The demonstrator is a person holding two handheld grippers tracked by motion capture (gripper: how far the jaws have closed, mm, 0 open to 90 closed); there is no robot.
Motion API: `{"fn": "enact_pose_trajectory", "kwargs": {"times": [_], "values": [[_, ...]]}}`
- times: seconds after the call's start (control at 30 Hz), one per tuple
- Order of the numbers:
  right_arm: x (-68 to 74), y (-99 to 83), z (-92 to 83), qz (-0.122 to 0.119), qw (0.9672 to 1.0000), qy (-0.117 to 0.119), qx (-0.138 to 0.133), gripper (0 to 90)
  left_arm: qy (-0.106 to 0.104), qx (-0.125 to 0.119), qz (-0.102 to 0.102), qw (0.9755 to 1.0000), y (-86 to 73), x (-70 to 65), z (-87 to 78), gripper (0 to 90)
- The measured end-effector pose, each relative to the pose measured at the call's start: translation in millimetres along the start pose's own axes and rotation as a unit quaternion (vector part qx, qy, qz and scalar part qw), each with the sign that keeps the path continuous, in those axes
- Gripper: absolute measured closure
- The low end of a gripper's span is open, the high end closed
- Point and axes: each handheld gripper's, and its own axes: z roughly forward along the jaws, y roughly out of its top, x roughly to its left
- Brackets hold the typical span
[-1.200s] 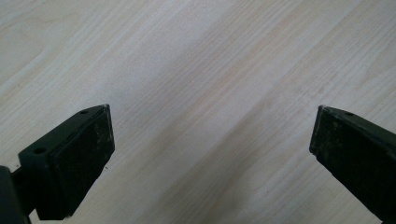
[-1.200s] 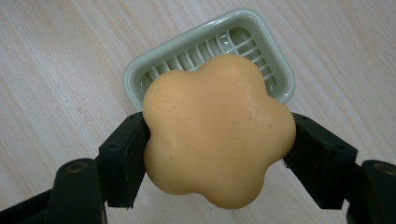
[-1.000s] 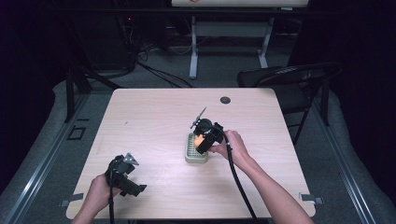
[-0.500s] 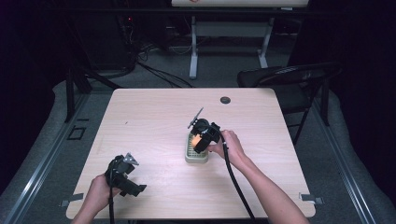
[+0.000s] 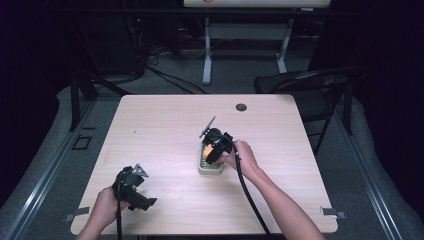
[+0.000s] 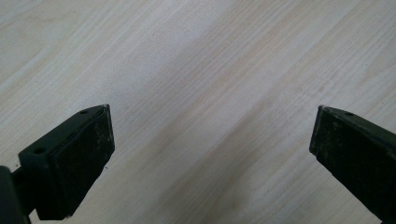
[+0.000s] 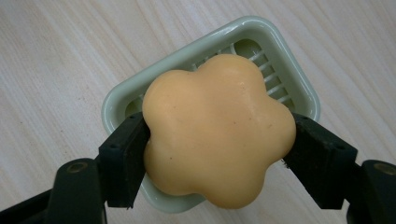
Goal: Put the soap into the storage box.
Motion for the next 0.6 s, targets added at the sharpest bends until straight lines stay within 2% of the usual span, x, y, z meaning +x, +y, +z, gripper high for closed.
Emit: {"fn": "enact_pose_trajectory", "kwargs": {"times": [0.4,0.6], "values": [[-1.5,0.1,14.0,0.007,0.9999,0.010,-0.004,26.3,-0.001,0.001,0.000,1.0000,0.0,0.1,0.2,0.2],[0.4,0.6,19.0,-0.006,1.0000,0.004,0.007,26.3,0.000,0.000,0.000,1.0000,0.0,0.0,0.1,0.1]]}}
